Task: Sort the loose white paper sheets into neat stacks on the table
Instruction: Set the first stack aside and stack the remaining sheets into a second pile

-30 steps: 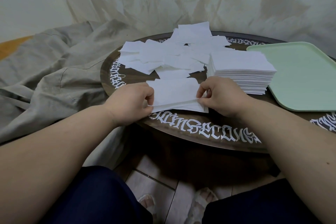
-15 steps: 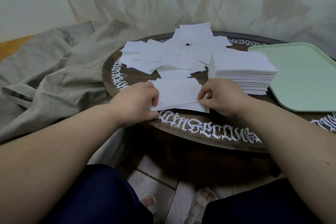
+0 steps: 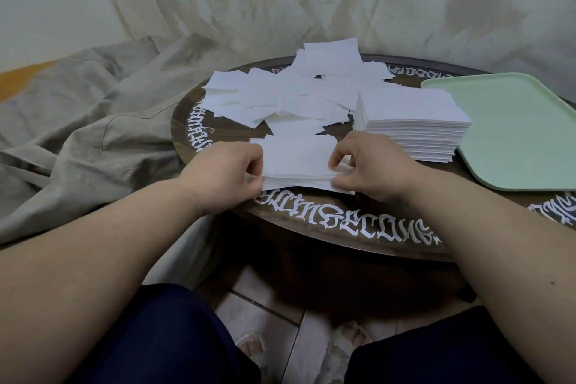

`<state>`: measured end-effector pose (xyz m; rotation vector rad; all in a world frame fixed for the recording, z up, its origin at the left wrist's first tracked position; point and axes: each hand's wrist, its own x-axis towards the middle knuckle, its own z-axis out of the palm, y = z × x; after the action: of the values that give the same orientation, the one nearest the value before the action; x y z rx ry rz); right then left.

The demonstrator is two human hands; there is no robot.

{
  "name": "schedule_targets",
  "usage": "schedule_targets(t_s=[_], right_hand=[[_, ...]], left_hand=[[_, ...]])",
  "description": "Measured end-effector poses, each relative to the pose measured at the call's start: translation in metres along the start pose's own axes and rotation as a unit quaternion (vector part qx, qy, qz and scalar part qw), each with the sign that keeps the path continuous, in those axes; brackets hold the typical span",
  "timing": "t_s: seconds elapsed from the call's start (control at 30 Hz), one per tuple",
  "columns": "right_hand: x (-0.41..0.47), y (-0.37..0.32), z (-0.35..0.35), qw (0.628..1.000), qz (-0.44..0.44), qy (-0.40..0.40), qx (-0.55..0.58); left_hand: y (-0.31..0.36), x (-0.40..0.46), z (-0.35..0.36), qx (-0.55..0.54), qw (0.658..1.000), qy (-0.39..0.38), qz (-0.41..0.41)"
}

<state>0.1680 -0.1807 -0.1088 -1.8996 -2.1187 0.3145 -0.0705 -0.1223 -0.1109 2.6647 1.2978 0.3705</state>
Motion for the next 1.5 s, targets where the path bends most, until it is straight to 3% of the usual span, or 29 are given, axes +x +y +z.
schedule_targets(t_s=[0.33, 0.4, 0.53, 0.6, 0.8, 1.07, 1.13, 1.3, 1.5], right_hand=[[0.001, -0.003, 0.004, 0.997, -0.010, 0.064, -0.030], [0.001, -0.003, 0.003, 0.994, -0.001, 0.109, 0.021], [0.001, -0.009, -0.007, 0.959, -0.012, 0.259, 0.113], [0.000, -0.008, -0.011, 0.951, -0.025, 0.285, 0.115], [-0.007, -0.001, -0.005, 0.996, 0.016, 0.082, 0.036], [-0.009, -0.003, -0.005, 0.999, 0.030, -0.013, 0.034], [-0.008, -0.003, -0.005, 0.999, 0.028, -0.012, 0.036], [-0.006, -0.001, -0.011, 0.987, -0.027, 0.141, 0.068], [-0.004, 0.000, 0.001, 1.000, -0.003, 0.016, -0.016]], left_hand=[[-0.005, -0.001, 0.001, -0.052, 0.996, 0.065, -0.040], [-0.006, 0.003, 0.001, -0.066, 0.992, 0.092, -0.051], [-0.003, 0.017, -0.004, -0.128, 0.963, 0.232, -0.053], [-0.001, 0.021, -0.003, -0.144, 0.960, 0.239, -0.029], [-0.007, 0.017, 0.012, -0.075, 0.992, 0.102, -0.014], [-0.007, 0.013, 0.014, -0.049, 0.998, 0.046, -0.014], [-0.007, 0.013, 0.013, -0.050, 0.997, 0.054, -0.009], [-0.007, 0.018, 0.008, -0.073, 0.984, 0.163, 0.020], [-0.008, 0.014, 0.016, -0.036, 0.999, 0.040, -0.005]])
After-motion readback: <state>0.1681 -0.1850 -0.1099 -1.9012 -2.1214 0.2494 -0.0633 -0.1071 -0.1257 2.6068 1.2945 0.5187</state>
